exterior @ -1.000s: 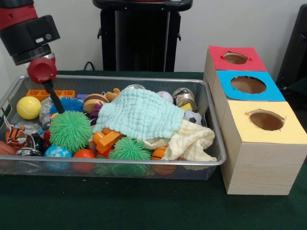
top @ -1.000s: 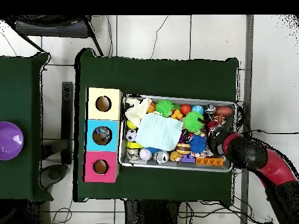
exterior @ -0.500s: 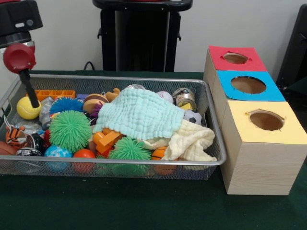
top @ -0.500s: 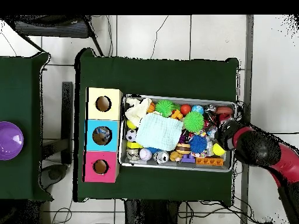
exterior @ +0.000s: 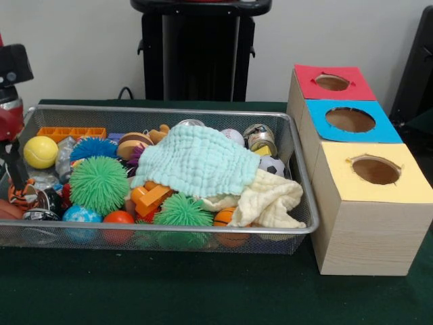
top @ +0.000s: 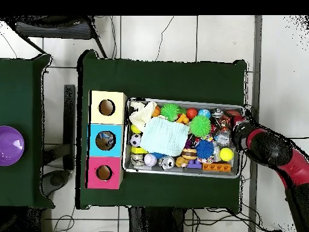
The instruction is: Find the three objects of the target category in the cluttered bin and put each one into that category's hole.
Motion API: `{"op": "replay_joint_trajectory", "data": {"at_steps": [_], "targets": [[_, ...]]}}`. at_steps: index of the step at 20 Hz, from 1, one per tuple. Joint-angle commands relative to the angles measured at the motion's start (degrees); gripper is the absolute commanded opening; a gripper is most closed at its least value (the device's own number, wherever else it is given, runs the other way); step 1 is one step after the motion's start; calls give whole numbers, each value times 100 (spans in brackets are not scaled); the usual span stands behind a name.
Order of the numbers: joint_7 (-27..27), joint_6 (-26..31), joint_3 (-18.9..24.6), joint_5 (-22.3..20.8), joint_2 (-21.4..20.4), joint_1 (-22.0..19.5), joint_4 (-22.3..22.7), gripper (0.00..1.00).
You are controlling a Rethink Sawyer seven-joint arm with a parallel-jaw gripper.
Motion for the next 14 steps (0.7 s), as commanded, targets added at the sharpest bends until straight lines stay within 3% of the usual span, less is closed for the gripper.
{"op": "replay_joint_trajectory", "data": {"at_steps": [1,9,14], "targets": [[-1379,753,-635,-522,775,93,-851,100],[-1561,1337,-882,-702,713,209,-917,100],[-1611,1541,-820,-712,799,211,-1123,100]]}}
